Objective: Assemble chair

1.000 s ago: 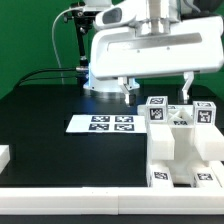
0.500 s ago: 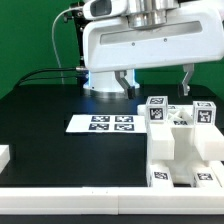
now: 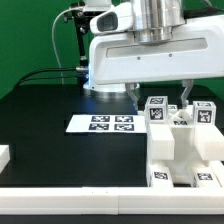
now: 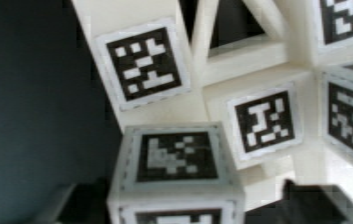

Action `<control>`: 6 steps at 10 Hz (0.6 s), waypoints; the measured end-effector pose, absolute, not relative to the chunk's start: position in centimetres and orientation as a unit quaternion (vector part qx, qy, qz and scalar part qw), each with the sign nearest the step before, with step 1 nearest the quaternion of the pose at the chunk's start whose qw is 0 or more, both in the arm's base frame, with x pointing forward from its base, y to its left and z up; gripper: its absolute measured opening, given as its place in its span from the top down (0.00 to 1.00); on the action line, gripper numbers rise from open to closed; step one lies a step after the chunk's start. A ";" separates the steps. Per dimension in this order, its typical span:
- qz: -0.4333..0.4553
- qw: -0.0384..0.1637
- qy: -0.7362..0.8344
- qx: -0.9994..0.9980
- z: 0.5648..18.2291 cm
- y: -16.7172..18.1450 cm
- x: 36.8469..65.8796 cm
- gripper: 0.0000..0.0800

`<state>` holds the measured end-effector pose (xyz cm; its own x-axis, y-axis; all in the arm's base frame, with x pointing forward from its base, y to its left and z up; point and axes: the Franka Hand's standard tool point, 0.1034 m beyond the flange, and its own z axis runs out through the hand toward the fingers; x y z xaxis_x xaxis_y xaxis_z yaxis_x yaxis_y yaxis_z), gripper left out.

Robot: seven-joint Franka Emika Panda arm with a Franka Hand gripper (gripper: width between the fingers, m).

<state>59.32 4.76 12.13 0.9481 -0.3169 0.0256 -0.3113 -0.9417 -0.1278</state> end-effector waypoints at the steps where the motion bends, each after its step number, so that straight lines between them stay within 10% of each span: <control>1: -0.023 0.061 0.159 -0.985 12.1 4.7 59.3 0.58; 6: -0.019 0.065 0.334 -0.940 12.1 4.5 59.6 0.65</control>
Offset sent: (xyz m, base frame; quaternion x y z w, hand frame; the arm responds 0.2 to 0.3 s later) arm 0.0000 0.0000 0.0000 0.0000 0.0000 0.1938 0.9810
